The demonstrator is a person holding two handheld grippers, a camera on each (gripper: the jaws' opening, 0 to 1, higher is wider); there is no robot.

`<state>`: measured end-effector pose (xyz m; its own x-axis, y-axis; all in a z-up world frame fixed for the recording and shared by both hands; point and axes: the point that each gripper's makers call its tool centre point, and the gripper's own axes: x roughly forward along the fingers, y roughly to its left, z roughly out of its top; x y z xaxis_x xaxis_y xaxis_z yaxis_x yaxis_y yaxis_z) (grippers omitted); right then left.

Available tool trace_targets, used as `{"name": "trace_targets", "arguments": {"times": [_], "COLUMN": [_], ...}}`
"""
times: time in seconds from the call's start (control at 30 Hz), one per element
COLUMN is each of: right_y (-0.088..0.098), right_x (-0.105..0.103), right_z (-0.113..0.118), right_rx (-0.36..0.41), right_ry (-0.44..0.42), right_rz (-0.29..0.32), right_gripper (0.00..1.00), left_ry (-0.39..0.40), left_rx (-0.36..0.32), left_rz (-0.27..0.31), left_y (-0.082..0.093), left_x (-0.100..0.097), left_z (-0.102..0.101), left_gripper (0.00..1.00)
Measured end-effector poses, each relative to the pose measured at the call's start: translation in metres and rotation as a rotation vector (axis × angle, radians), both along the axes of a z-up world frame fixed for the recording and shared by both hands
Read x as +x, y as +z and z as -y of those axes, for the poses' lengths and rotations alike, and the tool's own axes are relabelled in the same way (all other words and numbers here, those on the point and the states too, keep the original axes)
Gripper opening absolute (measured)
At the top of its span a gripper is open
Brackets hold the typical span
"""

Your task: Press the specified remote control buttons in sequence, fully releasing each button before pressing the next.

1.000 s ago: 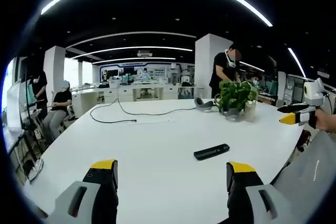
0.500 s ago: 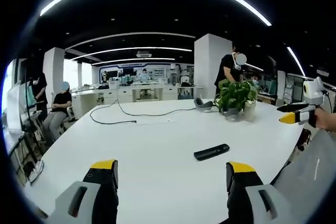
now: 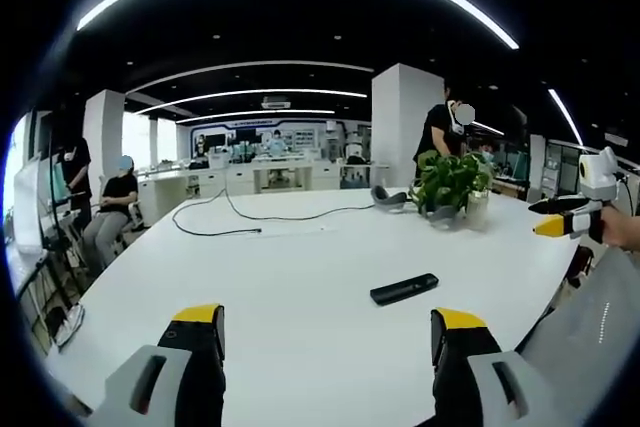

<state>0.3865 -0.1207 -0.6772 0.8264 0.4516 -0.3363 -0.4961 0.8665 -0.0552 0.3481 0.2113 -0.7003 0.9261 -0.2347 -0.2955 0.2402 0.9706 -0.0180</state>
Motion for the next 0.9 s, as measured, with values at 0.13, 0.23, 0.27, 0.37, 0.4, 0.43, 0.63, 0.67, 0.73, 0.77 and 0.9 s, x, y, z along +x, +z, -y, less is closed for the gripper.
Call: {"name": "trace_targets", "arguments": {"times": [0.13, 0.23, 0.27, 0.37, 0.4, 0.43, 0.63, 0.67, 0.73, 0.77, 0.9], "right_y": [0.0001, -0.0021, -0.0024, -0.0028, -0.0028, -0.003, -0.0037, -0.0034, -0.0032, -0.0028, -0.0028], "right_x": [0.0006, 0.0, -0.0004, -0.001, -0.0011, -0.0011, -0.0016, -0.0014, -0.0013, -0.0012, -0.0011], "right_z": [0.0011, -0.0007, -0.0012, -0.0026, -0.0033, -0.0037, -0.005, -0.0045, -0.0041, -0.0044, -0.0054], "right_rx": [0.007, 0.002, -0.002, -0.013, -0.015, -0.016, -0.017, -0.015, -0.01, -0.005, -0.001], "right_ry": [-0.005, 0.005, 0.007, 0.012, 0.015, 0.018, 0.026, 0.023, 0.022, 0.024, 0.031], "right_rz": [-0.002, -0.01, -0.01, -0.008, -0.009, -0.009, -0.012, -0.011, -0.013, -0.012, -0.012], "right_gripper": [0.83, 0.83, 0.83, 0.83, 0.83, 0.83, 0.83, 0.83, 0.83, 0.83, 0.83], "left_ry": [-0.004, 0.011, 0.01, -0.009, -0.017, -0.022, -0.014, -0.019, -0.025, -0.027, -0.02], "left_rx": [0.014, -0.003, -0.006, -0.003, 0.006, 0.005, -0.002, 0.003, 0.011, 0.015, 0.02], "left_rz": [0.003, 0.001, 0.0, -0.005, -0.009, -0.007, -0.007, -0.007, -0.008, -0.009, -0.005], "left_y": [0.0005, 0.0007, 0.0004, -0.0004, -0.0011, -0.0007, -0.0002, 0.0, 0.0004, 0.0005, 0.0019], "left_x": [0.0, 0.0, 0.0, -0.0006, -0.0009, -0.001, -0.0006, -0.0007, -0.001, -0.0012, -0.0012], "left_z": [0.0006, -0.0016, -0.0014, 0.0019, 0.0033, 0.0044, 0.0043, 0.0055, 0.0072, 0.0076, 0.0063], "left_gripper": [0.89, 0.89, 0.89, 0.89, 0.89, 0.89, 0.89, 0.89, 0.89, 0.89, 0.89]}}
